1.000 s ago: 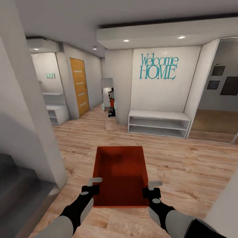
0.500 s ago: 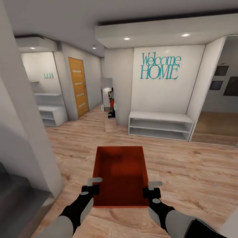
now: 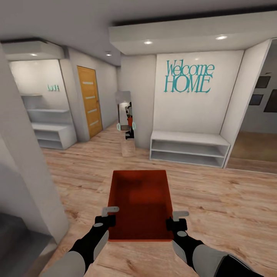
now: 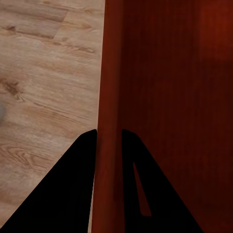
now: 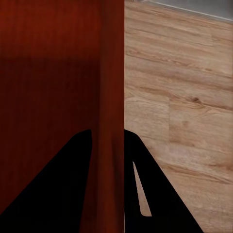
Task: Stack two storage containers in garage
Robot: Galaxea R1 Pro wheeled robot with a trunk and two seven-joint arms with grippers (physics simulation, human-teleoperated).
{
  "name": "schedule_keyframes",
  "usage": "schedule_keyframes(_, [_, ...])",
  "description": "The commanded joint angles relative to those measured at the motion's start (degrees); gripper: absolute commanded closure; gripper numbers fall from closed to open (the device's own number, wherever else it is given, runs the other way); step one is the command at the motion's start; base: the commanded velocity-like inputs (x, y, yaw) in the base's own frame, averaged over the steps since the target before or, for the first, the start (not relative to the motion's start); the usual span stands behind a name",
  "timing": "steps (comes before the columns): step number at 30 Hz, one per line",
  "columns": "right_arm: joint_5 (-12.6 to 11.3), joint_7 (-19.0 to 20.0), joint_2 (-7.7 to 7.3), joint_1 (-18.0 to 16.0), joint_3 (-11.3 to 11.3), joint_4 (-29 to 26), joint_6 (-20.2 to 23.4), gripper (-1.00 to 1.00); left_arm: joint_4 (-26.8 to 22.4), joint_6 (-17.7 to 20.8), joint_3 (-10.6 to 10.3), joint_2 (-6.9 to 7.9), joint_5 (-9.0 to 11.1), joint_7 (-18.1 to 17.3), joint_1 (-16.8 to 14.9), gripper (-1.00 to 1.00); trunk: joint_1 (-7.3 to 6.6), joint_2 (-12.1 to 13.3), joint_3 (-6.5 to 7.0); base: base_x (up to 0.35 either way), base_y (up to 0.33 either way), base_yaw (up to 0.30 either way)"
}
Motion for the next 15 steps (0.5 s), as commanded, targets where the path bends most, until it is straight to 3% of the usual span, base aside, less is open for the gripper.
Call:
schedule_keyframes(1, [-0.45, -0.16, -0.44, -0.08, -3.64, -0.03, -0.58, 1.00, -0.07, 0.43, 0.82, 0.27, 0.18, 1.09, -0.03, 1.00, 0.06, -0.10, -0.11, 0.322, 0.000, 0.000])
schedule_keyframes(7, [-0.45, -0.16, -0.46, -0.08, -3.69, -0.03, -0.58, 1.00, -0.08, 0.43, 0.83, 0.27, 0.18, 1.08, -0.03, 1.00, 0.06, -0.10, -0.11, 0.322, 0.000, 0.040])
schedule_keyframes(15, [-0.45, -0.16, -0.53, -0.08, -3.71, -0.03, -0.58, 1.00, -0.08, 0.43, 0.81, 0.27, 0.18, 1.08, -0.03, 1.00, 0.06, -0.10, -0.11, 0.322, 0.000, 0.231])
